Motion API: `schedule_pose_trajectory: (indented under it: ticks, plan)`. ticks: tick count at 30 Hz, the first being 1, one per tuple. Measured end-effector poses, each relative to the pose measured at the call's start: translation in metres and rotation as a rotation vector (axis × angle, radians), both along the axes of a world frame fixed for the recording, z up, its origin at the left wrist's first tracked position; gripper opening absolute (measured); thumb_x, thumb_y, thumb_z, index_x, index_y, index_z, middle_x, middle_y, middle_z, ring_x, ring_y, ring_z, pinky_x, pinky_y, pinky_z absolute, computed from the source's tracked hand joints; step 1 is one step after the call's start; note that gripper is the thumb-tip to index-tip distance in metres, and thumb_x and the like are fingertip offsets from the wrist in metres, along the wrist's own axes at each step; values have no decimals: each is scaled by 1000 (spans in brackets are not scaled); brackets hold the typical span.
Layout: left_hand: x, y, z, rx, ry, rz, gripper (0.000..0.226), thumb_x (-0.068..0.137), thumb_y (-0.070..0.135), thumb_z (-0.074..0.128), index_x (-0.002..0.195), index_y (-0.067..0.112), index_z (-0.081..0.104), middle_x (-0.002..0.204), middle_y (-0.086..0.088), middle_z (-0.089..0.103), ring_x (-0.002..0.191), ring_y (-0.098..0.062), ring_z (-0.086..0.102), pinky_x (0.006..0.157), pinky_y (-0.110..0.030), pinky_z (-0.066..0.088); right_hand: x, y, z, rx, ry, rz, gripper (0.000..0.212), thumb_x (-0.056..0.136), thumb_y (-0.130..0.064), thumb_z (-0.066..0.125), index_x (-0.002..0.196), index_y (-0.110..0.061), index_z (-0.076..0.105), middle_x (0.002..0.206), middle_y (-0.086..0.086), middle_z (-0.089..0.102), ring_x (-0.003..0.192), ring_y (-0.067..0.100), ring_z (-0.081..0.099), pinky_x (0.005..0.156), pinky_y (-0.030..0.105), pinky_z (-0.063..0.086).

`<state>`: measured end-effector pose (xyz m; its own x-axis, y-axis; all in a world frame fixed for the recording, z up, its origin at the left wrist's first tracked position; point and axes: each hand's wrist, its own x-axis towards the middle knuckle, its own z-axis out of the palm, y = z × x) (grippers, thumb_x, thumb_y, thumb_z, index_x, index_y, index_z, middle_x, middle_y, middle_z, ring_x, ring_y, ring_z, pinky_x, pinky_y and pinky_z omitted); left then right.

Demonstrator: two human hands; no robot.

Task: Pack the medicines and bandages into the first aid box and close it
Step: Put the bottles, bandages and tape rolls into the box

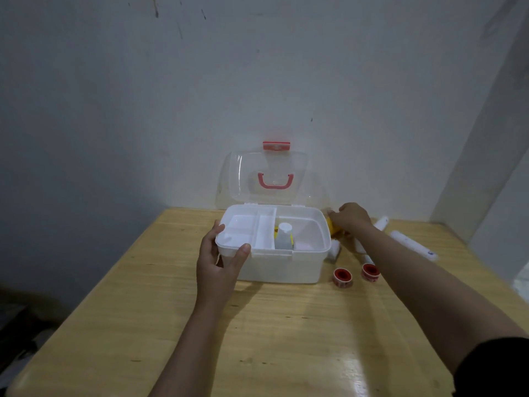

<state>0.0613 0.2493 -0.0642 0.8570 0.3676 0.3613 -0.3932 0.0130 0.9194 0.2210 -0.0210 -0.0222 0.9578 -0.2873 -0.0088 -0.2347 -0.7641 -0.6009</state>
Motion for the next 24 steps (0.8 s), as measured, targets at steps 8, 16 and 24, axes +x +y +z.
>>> schedule_pose_trajectory:
  ticks: [8, 16, 24]
  plan:
    - [0, 1, 0, 5, -6, -12, 54, 77, 15, 76, 120, 37, 51, 137, 23, 46, 125, 3, 47, 97, -26, 49, -19, -3, 3, 265, -216, -85, 51, 75, -28, 68, 122, -14, 54, 121, 12, 58, 101, 29, 57, 85, 39, 52]
    - [-1, 1, 0, -2, -2, -24, 54, 77, 17, 76, 122, 34, 51, 137, 22, 46, 127, -3, 47, 99, -29, 47, -75, -7, 51, 362, -557, 130, 77, 72, -23, 75, 138, -28, 37, 127, 6, 53, 107, 16, 54, 85, 36, 50]
    - [-4, 1, 4, -17, 11, -35, 53, 78, 16, 76, 121, 33, 50, 140, 15, 46, 124, -4, 50, 96, -25, 47, -125, 18, 74, 443, -507, 339, 65, 62, -17, 83, 112, -30, 44, 100, 2, 58, 94, 20, 63, 66, 42, 60]
